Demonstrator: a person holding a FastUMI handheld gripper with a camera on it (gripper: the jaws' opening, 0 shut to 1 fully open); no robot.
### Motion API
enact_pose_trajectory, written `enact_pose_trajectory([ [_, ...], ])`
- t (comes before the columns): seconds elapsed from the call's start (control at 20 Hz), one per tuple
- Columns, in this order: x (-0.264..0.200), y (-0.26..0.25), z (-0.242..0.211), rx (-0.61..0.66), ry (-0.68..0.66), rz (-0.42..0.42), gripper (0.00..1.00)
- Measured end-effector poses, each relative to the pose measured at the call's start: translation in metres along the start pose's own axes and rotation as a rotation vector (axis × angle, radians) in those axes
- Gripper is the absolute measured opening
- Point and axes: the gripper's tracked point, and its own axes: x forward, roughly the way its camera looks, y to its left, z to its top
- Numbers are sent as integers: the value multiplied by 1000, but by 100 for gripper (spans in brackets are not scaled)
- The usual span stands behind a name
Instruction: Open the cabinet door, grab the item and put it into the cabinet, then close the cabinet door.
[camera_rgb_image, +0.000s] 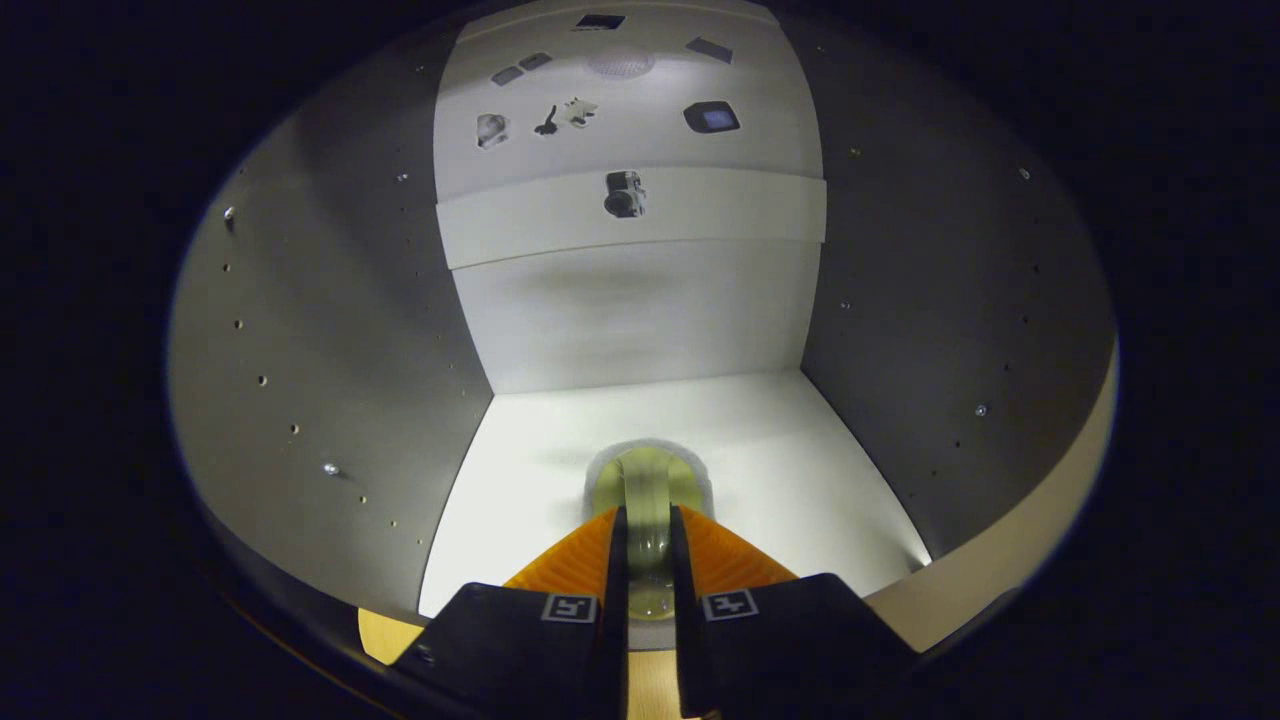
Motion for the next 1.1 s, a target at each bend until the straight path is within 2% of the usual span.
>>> enact_pose_trajectory([
  [0.05,0,-4,3,-14,-16,-17,28],
  [0.2,-2,-4,7,-32,-46,-27,66],
  [0.35,-13,-5,20,-42,-108,-32,85],
  [0.4,-19,-3,27,-52,-137,-32,99],
  [0.7,-71,3,50,-91,-276,-18,98],
  [0.85,-111,11,58,-115,-354,2,98],
  [1.1,-191,20,69,-84,-469,48,98],
])
